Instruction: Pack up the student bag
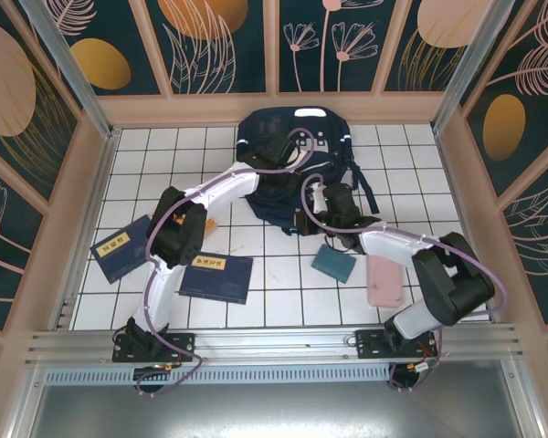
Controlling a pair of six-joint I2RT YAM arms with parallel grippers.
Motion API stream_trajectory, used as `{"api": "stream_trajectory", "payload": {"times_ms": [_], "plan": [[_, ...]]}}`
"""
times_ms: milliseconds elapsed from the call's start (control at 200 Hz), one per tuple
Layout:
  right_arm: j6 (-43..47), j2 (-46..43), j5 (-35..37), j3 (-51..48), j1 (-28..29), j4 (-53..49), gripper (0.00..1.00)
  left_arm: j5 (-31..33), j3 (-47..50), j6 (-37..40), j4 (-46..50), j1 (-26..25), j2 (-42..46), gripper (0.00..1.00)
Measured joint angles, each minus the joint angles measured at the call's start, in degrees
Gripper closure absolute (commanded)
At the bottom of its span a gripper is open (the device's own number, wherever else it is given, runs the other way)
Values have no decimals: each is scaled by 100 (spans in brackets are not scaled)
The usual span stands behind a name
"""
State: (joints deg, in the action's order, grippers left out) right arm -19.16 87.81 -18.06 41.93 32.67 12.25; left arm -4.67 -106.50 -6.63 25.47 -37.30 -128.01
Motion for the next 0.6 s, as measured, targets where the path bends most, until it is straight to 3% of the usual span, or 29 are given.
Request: {"api": "stream_trajectory", "payload": {"times_ms": [65,115,175,310,425,600], "plan": [[-155,160,0,17,107,188,87,-81,0,-85,-2,22,2,93],[-256,177,0,7,120,229,78,-136,0,-144,-4,42,4,88],[-369,103,-35,-52,118,291,64,-238,2,-254,-87,66,15,77],[-597,-640,-144,-409,-94,184,45,-328,168,-708,-286,101,225,53],[-916,-1386,-103,-501,-752,-98,38,-273,544,-1150,-535,181,669,41],[-1659,-1506,-149,-205,-1738,-767,38,-31,1484,-1786,-929,304,1751,39]]}}
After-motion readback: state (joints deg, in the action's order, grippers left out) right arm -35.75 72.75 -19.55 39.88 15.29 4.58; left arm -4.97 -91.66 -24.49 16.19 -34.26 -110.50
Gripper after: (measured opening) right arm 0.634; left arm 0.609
